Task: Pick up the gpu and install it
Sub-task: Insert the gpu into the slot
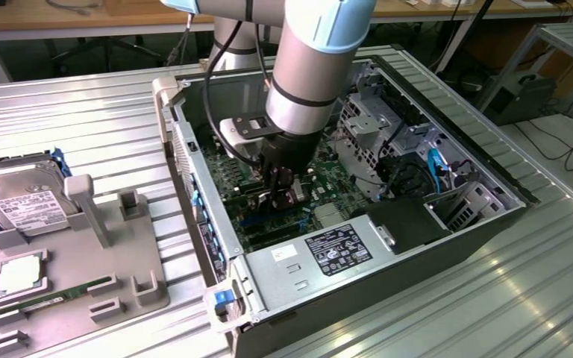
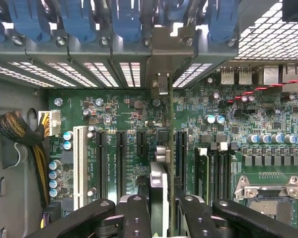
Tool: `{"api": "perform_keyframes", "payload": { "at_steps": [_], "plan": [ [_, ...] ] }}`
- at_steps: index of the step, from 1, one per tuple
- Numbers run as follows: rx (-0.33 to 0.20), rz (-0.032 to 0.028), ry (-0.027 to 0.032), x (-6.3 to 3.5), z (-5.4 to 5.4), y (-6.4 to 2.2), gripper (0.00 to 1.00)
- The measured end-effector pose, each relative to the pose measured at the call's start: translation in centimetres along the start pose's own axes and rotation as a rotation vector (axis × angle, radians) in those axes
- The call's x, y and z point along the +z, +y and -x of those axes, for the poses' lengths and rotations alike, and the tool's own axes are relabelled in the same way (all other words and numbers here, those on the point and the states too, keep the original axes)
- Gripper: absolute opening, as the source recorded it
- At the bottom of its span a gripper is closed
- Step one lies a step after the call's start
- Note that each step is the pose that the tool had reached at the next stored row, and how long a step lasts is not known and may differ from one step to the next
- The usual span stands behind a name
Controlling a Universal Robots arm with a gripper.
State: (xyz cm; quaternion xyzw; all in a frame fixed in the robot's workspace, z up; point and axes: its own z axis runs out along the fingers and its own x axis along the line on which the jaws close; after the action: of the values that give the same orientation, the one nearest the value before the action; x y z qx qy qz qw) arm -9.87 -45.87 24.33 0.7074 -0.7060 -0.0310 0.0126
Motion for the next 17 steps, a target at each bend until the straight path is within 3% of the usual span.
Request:
{"api": "perform_keyframes", "payload": {
  "at_steps": [17],
  "plan": [
    [0.0, 0.0001, -0.0001, 0.71, 0.0, -0.04, 0.28]
  ]
}}
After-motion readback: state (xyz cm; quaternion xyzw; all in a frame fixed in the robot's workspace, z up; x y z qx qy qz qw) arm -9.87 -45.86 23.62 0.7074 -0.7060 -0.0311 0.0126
